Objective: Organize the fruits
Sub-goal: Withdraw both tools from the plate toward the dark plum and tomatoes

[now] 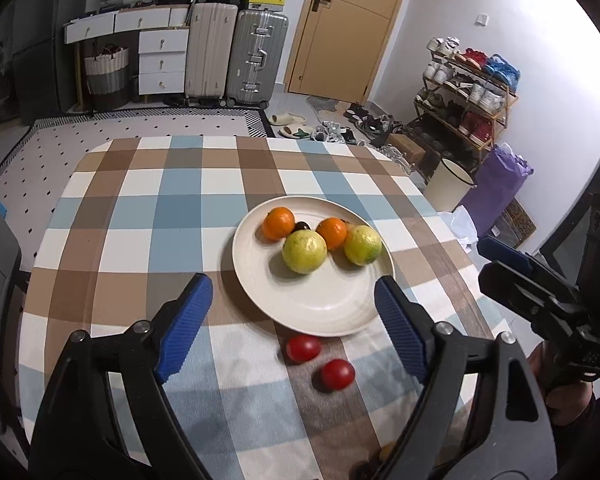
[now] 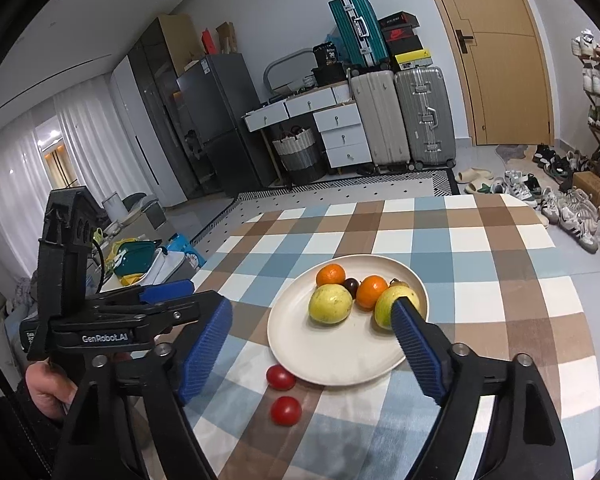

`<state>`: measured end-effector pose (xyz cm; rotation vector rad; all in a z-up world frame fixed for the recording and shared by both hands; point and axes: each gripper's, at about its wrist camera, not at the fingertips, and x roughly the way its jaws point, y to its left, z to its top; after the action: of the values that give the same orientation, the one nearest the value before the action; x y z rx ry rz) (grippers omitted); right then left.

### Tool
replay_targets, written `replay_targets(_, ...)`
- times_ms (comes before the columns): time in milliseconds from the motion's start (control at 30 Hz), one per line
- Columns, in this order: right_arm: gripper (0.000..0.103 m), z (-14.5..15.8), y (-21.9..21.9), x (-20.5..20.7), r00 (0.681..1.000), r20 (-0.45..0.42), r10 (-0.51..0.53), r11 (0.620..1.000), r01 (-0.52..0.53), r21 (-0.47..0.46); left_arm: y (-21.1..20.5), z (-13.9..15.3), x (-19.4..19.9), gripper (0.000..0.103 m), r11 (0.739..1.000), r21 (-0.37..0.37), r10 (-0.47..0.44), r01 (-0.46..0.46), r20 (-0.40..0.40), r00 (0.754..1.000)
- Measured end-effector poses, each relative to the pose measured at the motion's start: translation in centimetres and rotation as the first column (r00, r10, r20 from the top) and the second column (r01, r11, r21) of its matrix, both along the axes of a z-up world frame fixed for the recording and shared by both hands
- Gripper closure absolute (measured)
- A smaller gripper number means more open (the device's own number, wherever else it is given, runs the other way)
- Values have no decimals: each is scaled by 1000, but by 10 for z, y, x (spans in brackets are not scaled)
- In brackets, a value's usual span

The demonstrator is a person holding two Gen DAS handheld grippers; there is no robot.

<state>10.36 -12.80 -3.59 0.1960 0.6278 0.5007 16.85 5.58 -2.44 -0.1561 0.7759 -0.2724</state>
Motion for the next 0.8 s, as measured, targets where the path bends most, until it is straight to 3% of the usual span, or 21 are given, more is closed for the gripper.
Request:
replay_targets(300, 13, -2, -5, -27, 1000, 1, -8, 1000, 8, 1, -1, -4, -37, 3, 1000, -24, 17, -16, 22, 1000)
replay_targets(533, 11, -4, -8, -53, 1000, 11, -16, 1000, 16, 6, -1, -8, -68, 1, 1000, -16, 12, -11, 37, 999)
replay_targets(800, 8, -6, -4, -82, 1000, 29, -5, 1000, 4, 3, -16, -22, -105, 1, 997, 68, -25, 22, 47, 999)
